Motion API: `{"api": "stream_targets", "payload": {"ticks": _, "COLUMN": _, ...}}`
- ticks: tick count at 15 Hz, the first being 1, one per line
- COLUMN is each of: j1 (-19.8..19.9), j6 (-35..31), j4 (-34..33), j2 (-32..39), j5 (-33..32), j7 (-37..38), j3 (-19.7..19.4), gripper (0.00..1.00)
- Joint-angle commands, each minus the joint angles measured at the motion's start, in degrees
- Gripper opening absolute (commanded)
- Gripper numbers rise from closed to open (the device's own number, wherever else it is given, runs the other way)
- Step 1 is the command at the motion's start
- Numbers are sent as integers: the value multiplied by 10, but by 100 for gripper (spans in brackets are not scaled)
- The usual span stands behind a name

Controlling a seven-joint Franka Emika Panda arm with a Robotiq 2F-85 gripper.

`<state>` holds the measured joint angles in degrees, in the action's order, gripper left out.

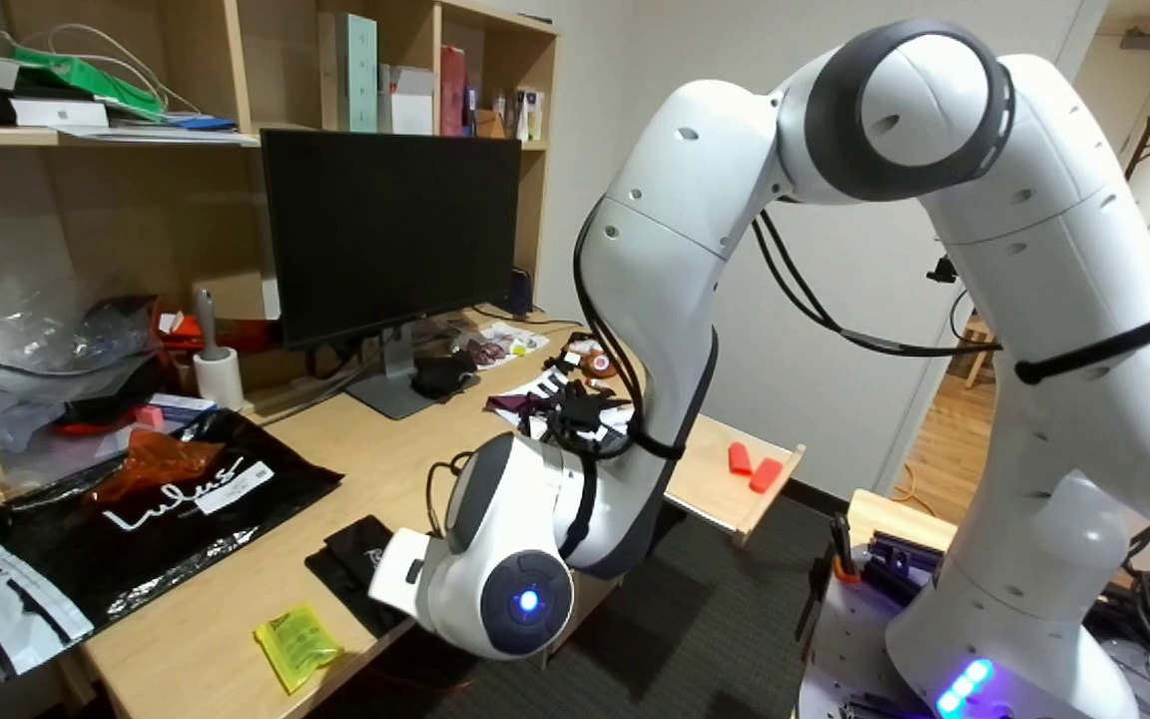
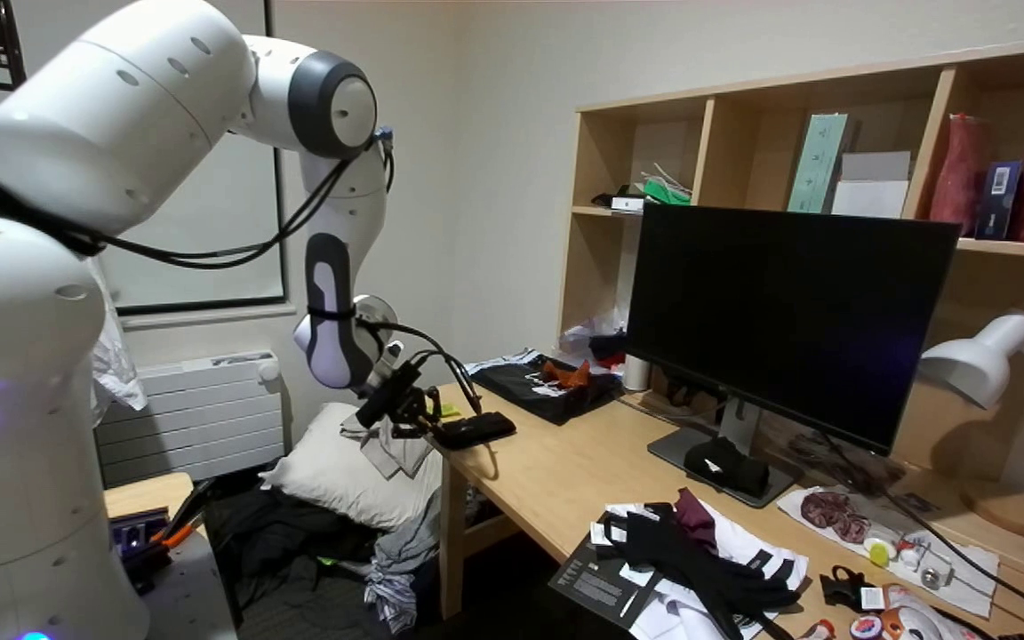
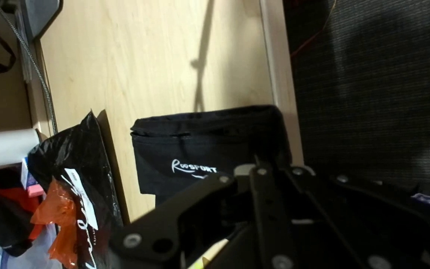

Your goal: Move the black cloth to the right

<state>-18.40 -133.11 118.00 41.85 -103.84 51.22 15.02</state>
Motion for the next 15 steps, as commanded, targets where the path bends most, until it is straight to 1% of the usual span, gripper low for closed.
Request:
{"api": "stream_targets", "payload": {"ticks": 1, "j1": 49, "j6": -40, "j4": 30, "j2": -41, "j5": 22, "j7": 56, "j3": 24, "gripper": 5}}
{"api": "stream_targets", "payload": {"ticks": 2, "j1": 58, "j6": -52, "j4": 40, "j2": -56, "j5": 24, "j7": 78, "j3": 25, "gripper": 7}}
{"api": "stream_targets", "payload": {"ticks": 3, "j1": 68, "j6": -63, "j4": 50, "j2": -71, "j5": 23, "j7": 103, "j3": 25, "gripper": 7}}
{"api": "stream_targets", "payload": {"ticks": 4, "j1": 79, "j6": -78, "j4": 62, "j2": -87, "j5": 24, "j7": 124, "j3": 24, "gripper": 8}}
{"api": "stream_targets", "payload": {"ticks": 8, "j1": 131, "j6": -165, "j4": 104, "j2": -139, "j5": 15, "j7": 210, "j3": 9, "gripper": 6}}
{"api": "stream_targets", "payload": {"ticks": 9, "j1": 142, "j6": -187, "j4": 113, "j2": -149, "j5": 15, "j7": 230, "j3": 5, "gripper": 7}}
{"api": "stream_targets", "payload": {"ticks": 10, "j1": 157, "j6": -219, "j4": 120, "j2": -154, "j5": 9, "j7": 248, "j3": -1, "gripper": 6}}
{"api": "stream_targets", "payload": {"ticks": 12, "j1": 192, "j6": -281, "j4": 128, "j2": -156, "j5": -7, "j7": 282, "j3": -8, "gripper": 7}}
{"api": "stream_targets", "payload": {"ticks": 15, "j1": 241, "j6": -381, "j4": 116, "j2": -131, "j5": -44, "j7": 329, "j3": -20, "gripper": 6}}
